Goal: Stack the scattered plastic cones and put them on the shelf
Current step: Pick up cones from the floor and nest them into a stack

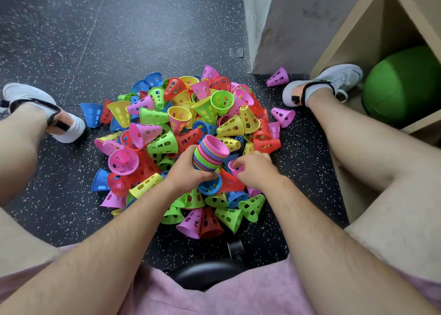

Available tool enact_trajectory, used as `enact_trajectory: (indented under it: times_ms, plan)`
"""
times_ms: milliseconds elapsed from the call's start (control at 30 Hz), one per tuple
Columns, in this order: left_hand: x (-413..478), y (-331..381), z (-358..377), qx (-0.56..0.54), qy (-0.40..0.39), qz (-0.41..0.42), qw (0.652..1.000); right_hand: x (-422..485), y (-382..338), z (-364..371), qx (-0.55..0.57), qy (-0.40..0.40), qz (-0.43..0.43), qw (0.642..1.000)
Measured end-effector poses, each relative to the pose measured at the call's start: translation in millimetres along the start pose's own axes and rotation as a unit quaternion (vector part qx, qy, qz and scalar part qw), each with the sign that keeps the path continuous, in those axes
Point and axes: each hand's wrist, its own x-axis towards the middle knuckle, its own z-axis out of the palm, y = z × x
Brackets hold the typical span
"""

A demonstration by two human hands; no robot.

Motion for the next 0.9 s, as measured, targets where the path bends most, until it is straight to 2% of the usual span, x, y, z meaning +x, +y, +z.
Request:
enact_trajectory:
  times_ms: [367,467,533,600,767,900]
  plan:
    - [-1,-1,0,0.002,0.005,-0.001,1.0,-6,-1,8,-0.09,0.039,-0.036,0.994]
    - [0,-3,0,0.006,0.005,-0.001,1.0,0,0,11,-0.026,0.139,-0.048,0.989]
    - [0,-3,0,0.007,0.004,-0.001,1.0,2,0,7,0.026,0.23,-0.064,0.971]
    - [0,-3,-1,0.005,0.002,0.0,1.0,4,-2,1,0.088,0.288,-0.078,0.951]
    - [0,-2,-1,-0.002,0.006,-0.003,1.0,6,-14,-12,0.248,0.378,-0.098,0.887]
    - [1,-2,-2,0.0,0.006,-0.003,1.0,4,-22,-18,0.281,0.416,-0.116,0.857]
